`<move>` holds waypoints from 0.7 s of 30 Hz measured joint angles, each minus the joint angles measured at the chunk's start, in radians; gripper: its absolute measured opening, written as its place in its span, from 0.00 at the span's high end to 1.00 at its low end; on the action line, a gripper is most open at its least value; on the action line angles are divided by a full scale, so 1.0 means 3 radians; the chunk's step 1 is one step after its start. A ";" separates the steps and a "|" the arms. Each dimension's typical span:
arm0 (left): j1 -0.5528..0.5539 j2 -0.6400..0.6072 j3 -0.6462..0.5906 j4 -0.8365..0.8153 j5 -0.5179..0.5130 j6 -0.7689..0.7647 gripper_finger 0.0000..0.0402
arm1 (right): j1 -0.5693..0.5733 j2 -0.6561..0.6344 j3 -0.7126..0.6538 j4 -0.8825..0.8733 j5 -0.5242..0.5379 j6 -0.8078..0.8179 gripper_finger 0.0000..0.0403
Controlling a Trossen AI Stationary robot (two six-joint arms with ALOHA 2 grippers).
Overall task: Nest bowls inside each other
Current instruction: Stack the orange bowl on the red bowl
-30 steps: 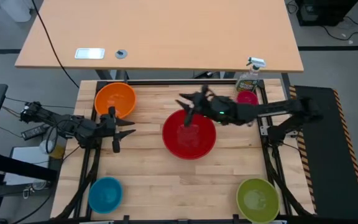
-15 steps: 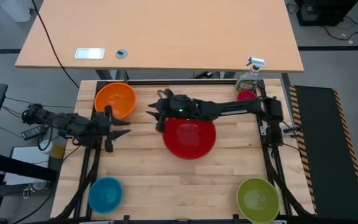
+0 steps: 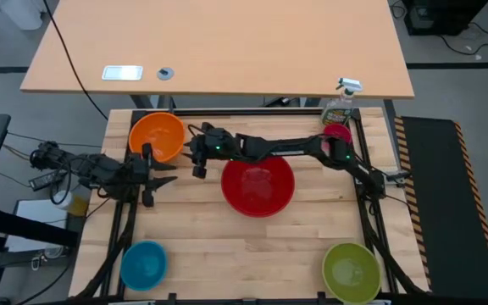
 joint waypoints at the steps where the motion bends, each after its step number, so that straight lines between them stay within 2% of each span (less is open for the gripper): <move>1: 0.0000 -0.0020 0.0000 0.0028 -0.0030 0.0037 0.65 | -0.0017 0.0079 0.0082 0.0024 -0.0033 0.0020 0.57; 10: 0.0000 -0.0187 0.0000 0.0226 -0.0078 0.0272 0.65 | -0.0082 0.0814 0.1005 0.0011 -0.0071 0.0191 0.36; 13: 0.0000 -0.0228 0.0000 0.0234 -0.0078 0.0289 0.65 | -0.0107 0.1008 0.1273 0.0017 -0.0015 0.0288 0.34; 15: 0.0000 -0.0237 0.0000 0.0235 -0.0079 0.0289 0.65 | -0.0134 0.1017 0.1213 0.0120 0.0094 0.0361 0.35; 21: 0.0000 -0.0241 0.0000 0.0209 -0.0076 0.0272 0.65 | -0.0176 0.1044 0.1201 -0.0262 0.0469 0.0403 0.37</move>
